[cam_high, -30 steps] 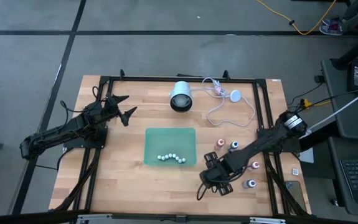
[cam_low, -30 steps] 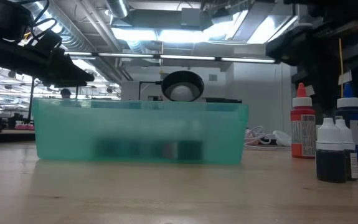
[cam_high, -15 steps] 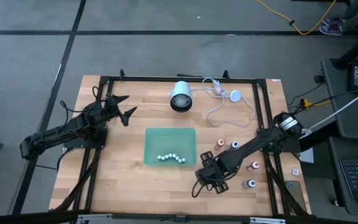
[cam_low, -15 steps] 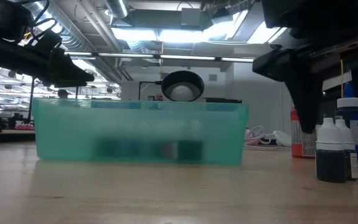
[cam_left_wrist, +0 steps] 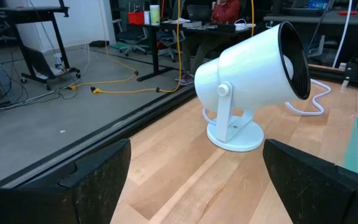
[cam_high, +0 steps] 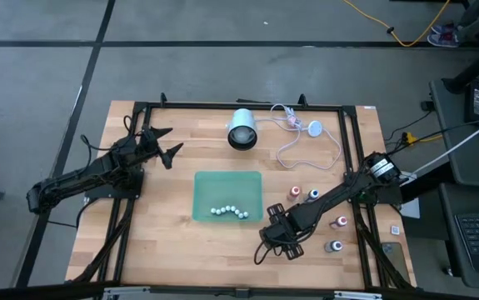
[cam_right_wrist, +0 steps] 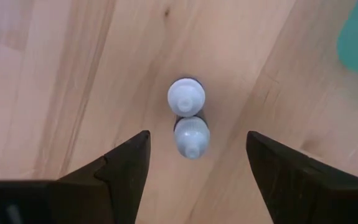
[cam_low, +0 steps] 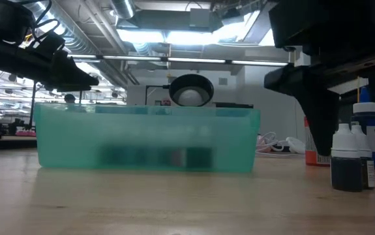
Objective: Pick & Place food coloring
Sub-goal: Put the right small black food coloring bottle into the bin
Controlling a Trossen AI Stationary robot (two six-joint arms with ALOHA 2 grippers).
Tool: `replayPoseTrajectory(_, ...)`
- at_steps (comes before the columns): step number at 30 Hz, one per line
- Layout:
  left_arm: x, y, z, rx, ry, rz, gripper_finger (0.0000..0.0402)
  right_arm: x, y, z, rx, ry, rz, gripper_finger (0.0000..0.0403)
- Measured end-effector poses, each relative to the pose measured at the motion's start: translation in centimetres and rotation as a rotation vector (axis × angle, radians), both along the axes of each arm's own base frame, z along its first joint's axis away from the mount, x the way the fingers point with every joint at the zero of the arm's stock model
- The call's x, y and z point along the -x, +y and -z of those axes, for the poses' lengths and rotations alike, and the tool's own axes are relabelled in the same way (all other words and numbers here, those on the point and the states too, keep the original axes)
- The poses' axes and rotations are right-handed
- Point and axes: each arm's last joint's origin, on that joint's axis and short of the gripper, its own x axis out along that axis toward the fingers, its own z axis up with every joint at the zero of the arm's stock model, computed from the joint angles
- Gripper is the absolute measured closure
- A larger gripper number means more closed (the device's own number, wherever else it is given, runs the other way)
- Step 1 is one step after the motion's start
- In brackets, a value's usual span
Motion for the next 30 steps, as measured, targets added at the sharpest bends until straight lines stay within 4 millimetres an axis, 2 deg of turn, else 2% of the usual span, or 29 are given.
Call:
replayPoseTrajectory(4,0.0,0.0,0.0,0.000,0.000,0.000,0.0041,0.0,0.0,0.0,-0.003,0.000,0.014,0.0170)
replayPoseTrajectory(14,0.0,0.0,0.0,0.000,0.000,0.000,0.0041,-0.1,0.1,0.0,-0.009,-0.010,0.014,0.0312)
replayPoseTrajectory(17,0.0,0.0,0.0,0.000,0.000,0.000,0.0041,0.0,0.0,-0.2,-0.009,-0.005,0.021,0.0343)
replayPoseTrajectory(22,0.0,0.0,0.0,0.000,0.000,0.000,0.0041,0.8,-0.5,-2.0,-0.006,0.022,0.079,0.0345)
replayPoseTrajectory(26,0.0,0.0,0.0,0.000,0.000,0.000,0.0041,1.0,-0.8,-4.4,0.014,0.055,0.105,0.0337)
replayPoseTrajectory(30,0.0,0.0,0.0,0.000,0.000,0.000,0.0041,0.4,-1.0,-7.1,0.018,0.052,0.112,0.0335)
